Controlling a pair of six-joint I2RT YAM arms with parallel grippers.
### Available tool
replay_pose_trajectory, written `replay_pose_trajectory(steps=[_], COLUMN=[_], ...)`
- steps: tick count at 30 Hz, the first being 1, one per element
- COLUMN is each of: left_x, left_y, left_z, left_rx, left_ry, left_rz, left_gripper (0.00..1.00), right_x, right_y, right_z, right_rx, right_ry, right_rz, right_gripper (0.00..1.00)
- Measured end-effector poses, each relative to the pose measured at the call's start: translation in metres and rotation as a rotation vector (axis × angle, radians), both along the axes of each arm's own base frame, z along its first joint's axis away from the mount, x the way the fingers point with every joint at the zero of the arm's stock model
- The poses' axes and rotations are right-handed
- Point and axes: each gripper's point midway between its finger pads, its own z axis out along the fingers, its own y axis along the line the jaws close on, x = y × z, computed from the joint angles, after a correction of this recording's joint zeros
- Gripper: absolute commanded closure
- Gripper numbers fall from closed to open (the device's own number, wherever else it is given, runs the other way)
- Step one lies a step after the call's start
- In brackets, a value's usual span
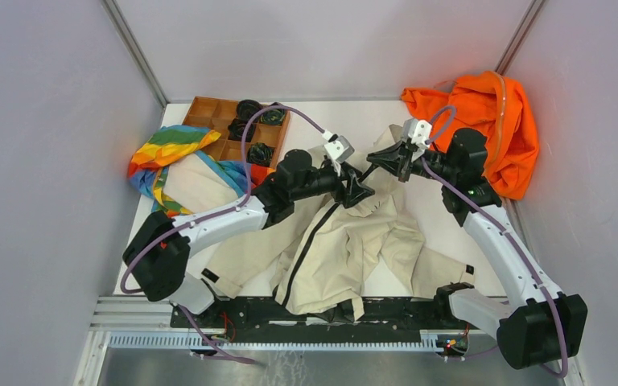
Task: Zip up the jacket
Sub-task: Zip the zipper on the jacket.
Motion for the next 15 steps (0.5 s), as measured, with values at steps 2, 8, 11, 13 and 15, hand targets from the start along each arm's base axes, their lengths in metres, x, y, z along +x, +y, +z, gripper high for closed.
replay_pose_trajectory(steps=[2, 8, 11, 13, 15], left_x=[0.002, 0.007, 0.011, 0.013, 0.014], left_y=[-0.005, -0.012, -0.015, -0.017, -0.019], left_z=[-0.006, -0.013, -0.014, -0.015, -0.016], left_rx=[0.009, 0.014, 0.015, 0.016, 0.017], left_ry=[-0.009, -0.019, -0.018, -0.016, -0.014], left_rz=[0.004, 0.018, 0.024, 0.025, 0.023], left_gripper=[0.35, 0.66, 0.77, 0.87, 0.97], right_x=[0.001, 0.002, 0.003, 0.004, 0.004], right_y=[-0.001, -0.001, -0.002, -0.002, -0.002], right_z=[0.0, -0.001, -0.001, -0.001, -0.002], right_rx=[0.002, 0.005, 0.005, 0.004, 0.004], right_ry=[0.007, 0.019, 0.02, 0.022, 0.027], right_rz=[-0.008, -0.021, -0.024, -0.029, -0.035], right_gripper=[1.0, 1.0, 1.0, 1.0, 1.0])
